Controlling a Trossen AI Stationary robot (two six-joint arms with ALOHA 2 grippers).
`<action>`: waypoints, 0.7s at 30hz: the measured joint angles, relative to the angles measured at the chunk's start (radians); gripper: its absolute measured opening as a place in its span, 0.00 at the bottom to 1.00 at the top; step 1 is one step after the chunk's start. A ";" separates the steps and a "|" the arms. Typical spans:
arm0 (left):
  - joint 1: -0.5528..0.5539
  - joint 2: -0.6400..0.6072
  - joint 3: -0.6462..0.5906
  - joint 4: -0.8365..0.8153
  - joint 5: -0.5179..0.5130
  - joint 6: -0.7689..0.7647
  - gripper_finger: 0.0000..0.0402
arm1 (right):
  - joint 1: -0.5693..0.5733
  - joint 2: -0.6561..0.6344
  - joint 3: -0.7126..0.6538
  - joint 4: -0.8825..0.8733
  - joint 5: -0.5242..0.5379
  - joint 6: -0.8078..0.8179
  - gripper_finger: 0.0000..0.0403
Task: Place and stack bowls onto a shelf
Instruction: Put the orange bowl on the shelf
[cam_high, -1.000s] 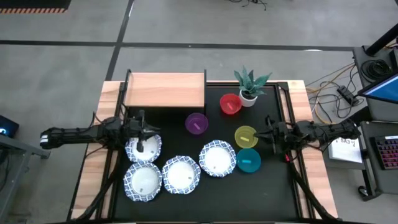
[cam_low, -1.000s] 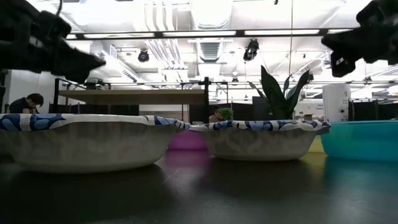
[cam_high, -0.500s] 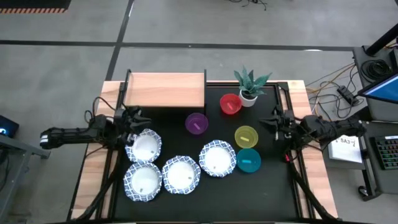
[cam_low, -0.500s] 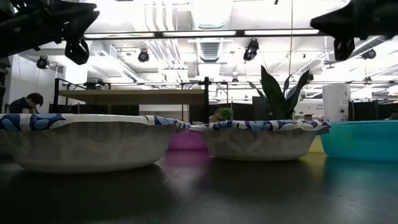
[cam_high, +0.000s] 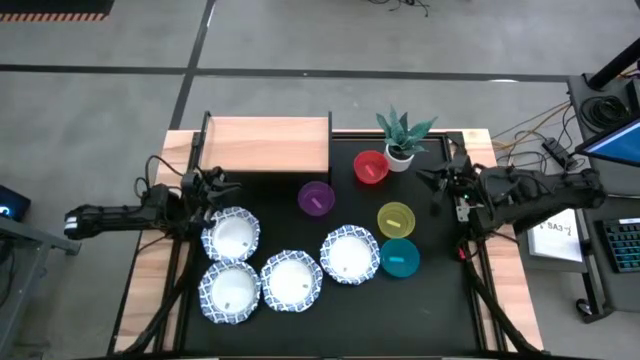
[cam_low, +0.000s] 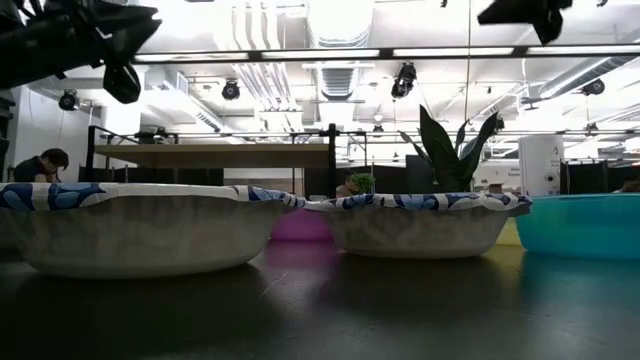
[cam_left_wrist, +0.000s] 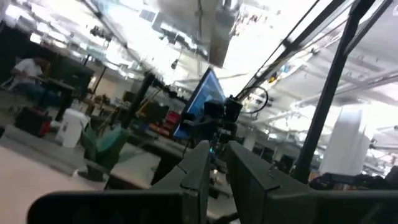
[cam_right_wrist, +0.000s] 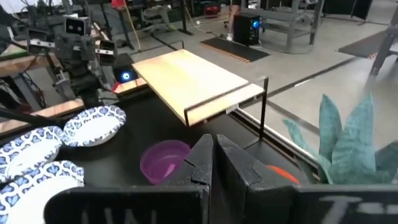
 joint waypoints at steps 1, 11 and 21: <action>0.000 0.000 0.000 0.018 0.000 0.009 0.10 | 0.000 0.014 0.017 -0.002 0.000 -0.005 0.02; 0.000 0.000 0.000 0.120 0.000 0.145 0.10 | -0.013 0.114 0.068 -0.001 0.017 -0.035 0.02; -0.001 0.068 0.107 -0.039 0.060 0.181 0.10 | -0.141 0.274 0.097 0.006 0.013 -0.075 0.02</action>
